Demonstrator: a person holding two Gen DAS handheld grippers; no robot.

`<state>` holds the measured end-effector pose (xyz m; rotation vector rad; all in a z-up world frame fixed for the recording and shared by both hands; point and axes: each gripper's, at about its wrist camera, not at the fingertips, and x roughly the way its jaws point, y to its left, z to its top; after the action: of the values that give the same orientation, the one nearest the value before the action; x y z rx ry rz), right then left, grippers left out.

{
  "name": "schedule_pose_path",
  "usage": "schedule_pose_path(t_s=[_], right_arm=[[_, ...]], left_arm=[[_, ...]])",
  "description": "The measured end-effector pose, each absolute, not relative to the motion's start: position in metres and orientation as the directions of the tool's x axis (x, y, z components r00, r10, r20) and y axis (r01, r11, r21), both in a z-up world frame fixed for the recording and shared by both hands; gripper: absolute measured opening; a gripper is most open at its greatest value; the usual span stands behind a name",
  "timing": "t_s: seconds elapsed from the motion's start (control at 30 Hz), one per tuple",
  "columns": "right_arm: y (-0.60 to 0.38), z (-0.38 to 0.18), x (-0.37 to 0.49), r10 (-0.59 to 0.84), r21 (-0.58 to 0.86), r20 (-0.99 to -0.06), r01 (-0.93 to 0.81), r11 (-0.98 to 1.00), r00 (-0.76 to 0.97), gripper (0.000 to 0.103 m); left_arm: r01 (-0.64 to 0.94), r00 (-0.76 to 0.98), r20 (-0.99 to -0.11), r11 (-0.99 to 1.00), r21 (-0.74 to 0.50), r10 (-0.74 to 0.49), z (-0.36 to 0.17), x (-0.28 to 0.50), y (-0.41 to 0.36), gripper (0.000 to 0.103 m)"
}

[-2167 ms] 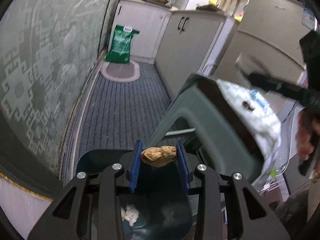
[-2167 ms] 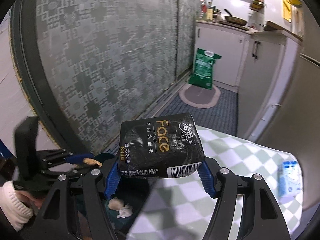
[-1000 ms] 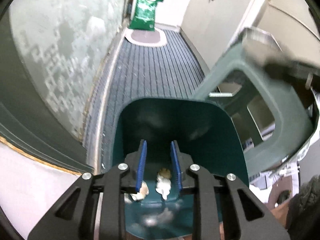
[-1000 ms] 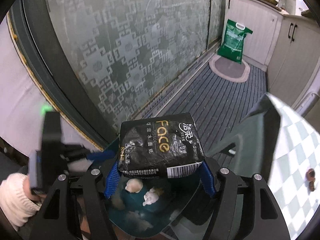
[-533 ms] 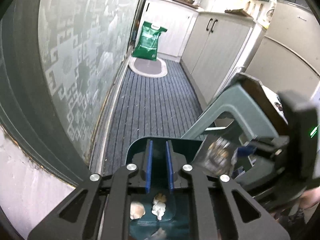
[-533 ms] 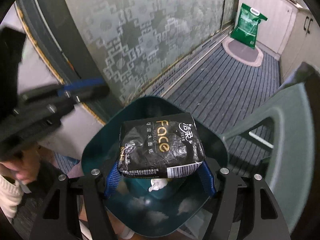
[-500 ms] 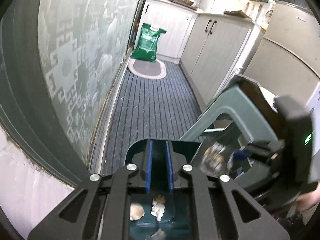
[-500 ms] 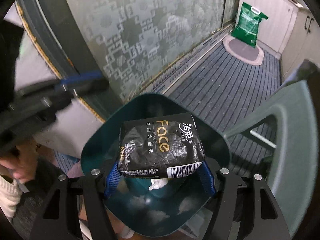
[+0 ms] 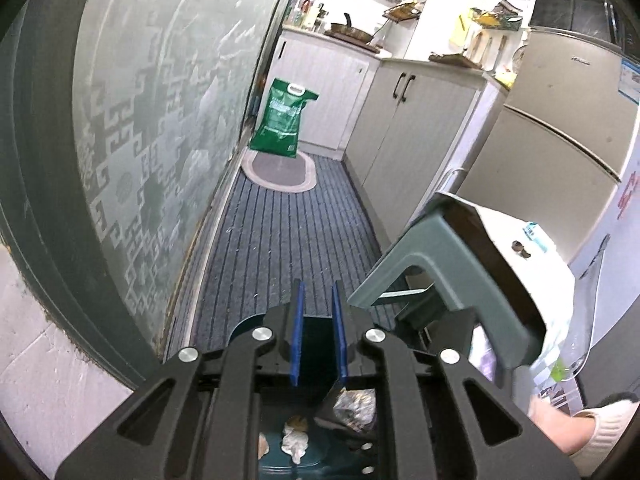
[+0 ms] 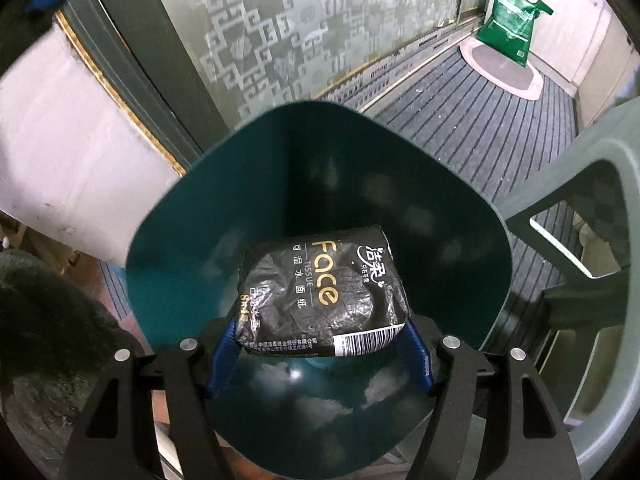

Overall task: Collect trash
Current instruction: 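Lower the black tissue pack into the teal bin and open the right tool, then move both tools back over the table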

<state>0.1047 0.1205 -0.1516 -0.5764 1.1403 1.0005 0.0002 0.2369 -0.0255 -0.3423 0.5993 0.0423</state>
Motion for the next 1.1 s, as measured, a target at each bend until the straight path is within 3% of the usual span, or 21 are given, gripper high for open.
schedule_pose_path(t_s=[0.1,0.37,0.47,0.7,1.1], right_arm=[[0.12,-0.16,0.101,0.333,0.088,-0.939,-0.886,0.456,0.078,0.077],[0.112,-0.157,0.1,0.344,0.085,-0.935,-0.887,0.454,0.087,0.077],[0.11,-0.147,0.099,0.369,0.09,-0.925,-0.891,0.446,0.091,0.067],[0.104,-0.107,0.095,0.455,0.097,-0.882,-0.898,0.43,0.123,0.056],[0.067,-0.021,0.095,0.592,0.067,-0.77,-0.893,0.445,0.237,0.046]], left_arm=[[-0.12,0.841,-0.537,0.943,-0.311,-0.07,-0.018,0.0,0.232,0.016],[-0.107,0.883,-0.466,0.94,-0.325,-0.061,0.0,-0.004,0.227,0.028],[-0.106,0.897,-0.439,0.938,-0.332,-0.054,0.008,-0.007,0.226,0.03],[-0.094,0.919,-0.39,0.928,-0.361,-0.058,0.025,-0.009,0.223,0.036],[-0.079,0.933,-0.356,0.944,-0.319,-0.043,0.043,0.0,0.201,0.041]])
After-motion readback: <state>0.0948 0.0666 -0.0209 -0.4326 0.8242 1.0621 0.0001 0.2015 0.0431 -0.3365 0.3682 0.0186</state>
